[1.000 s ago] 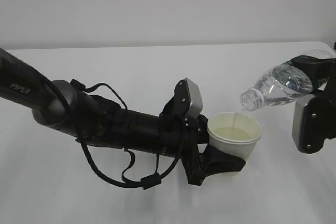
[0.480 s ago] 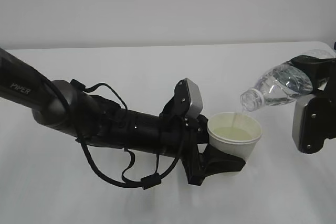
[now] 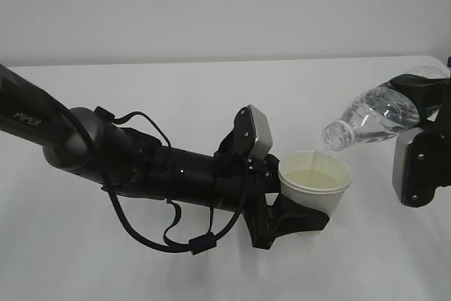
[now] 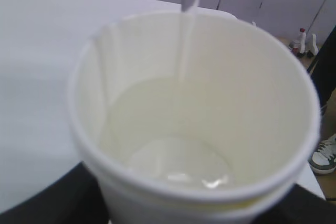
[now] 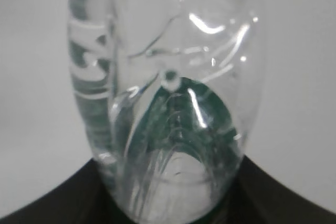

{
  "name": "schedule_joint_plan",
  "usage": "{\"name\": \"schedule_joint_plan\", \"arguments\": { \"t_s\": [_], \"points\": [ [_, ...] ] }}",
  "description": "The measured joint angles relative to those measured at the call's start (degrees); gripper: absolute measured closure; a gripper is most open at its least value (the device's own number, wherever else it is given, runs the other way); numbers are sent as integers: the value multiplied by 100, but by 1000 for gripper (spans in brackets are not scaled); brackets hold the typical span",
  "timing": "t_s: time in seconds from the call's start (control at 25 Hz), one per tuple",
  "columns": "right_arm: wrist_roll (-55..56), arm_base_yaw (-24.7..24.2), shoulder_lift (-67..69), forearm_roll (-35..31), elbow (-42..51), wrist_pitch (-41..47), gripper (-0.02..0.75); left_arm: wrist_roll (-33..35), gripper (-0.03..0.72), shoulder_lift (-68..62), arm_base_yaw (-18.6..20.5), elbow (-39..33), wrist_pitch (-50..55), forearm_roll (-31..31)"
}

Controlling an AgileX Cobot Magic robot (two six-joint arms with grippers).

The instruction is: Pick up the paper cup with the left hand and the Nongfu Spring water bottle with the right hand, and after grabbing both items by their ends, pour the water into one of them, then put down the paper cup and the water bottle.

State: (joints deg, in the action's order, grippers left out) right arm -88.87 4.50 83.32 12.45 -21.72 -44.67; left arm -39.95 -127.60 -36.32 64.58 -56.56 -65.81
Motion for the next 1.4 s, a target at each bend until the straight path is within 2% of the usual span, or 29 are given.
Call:
{"name": "schedule_joint_plan", "arguments": {
  "t_s": [1.4],
  "points": [
    [-13, 0, 0, 32, 0, 0, 364, 0, 247, 0, 0, 0, 12, -12]
  ]
}}
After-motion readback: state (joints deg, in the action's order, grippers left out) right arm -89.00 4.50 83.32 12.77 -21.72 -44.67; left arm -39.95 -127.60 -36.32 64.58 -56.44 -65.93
